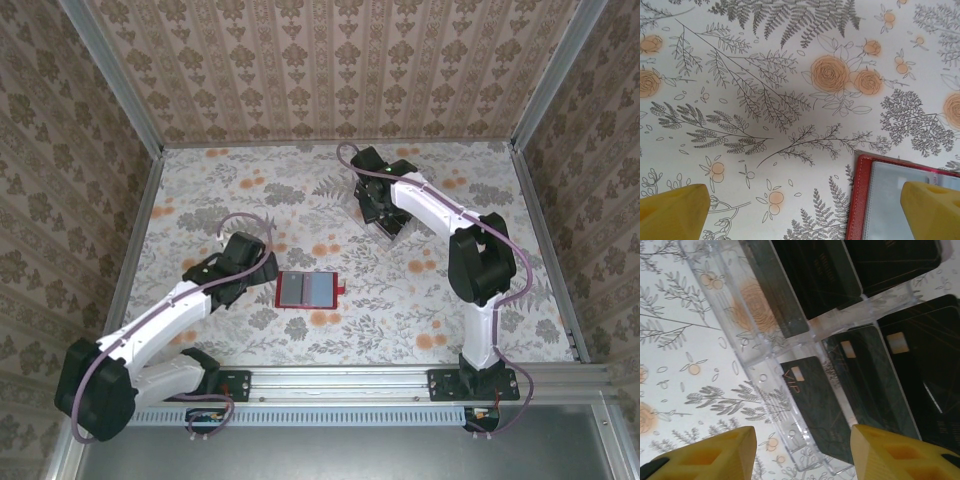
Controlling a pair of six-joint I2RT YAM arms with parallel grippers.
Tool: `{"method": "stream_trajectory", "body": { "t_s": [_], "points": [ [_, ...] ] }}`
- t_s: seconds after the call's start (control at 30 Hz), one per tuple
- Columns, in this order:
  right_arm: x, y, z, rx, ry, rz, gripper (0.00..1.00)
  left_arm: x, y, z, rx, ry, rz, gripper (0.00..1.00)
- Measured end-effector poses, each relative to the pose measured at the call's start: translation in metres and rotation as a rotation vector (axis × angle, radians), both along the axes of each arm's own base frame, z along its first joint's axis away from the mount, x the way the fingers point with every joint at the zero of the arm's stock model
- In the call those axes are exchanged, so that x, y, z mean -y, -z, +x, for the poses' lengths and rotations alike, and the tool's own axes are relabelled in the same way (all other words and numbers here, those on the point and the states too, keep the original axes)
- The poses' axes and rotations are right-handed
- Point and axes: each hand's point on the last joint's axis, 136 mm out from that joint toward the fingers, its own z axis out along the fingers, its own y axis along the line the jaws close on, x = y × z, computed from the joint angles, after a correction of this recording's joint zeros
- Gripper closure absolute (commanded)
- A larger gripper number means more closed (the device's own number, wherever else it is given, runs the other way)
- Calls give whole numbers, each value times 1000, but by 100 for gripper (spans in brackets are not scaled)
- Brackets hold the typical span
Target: Put the credit cards into the card holder
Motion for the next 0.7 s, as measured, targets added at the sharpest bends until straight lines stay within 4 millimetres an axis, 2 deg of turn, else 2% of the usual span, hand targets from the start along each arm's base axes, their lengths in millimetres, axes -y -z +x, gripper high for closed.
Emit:
{"method": "stream_trajectory", "body": {
  "t_s": [0.23,0.57,0.7],
  "points": [
    [8,1,1,6,-8,-53,48,4,9,-1,-35,12,1,0],
    [17,30,-11,-63,-18,-109,50,8,7,1,-27,22,-22,0],
    [18,31,-10,-58,-15,-117,53,9,7,1,-26,24,-27,0]
  ]
}}
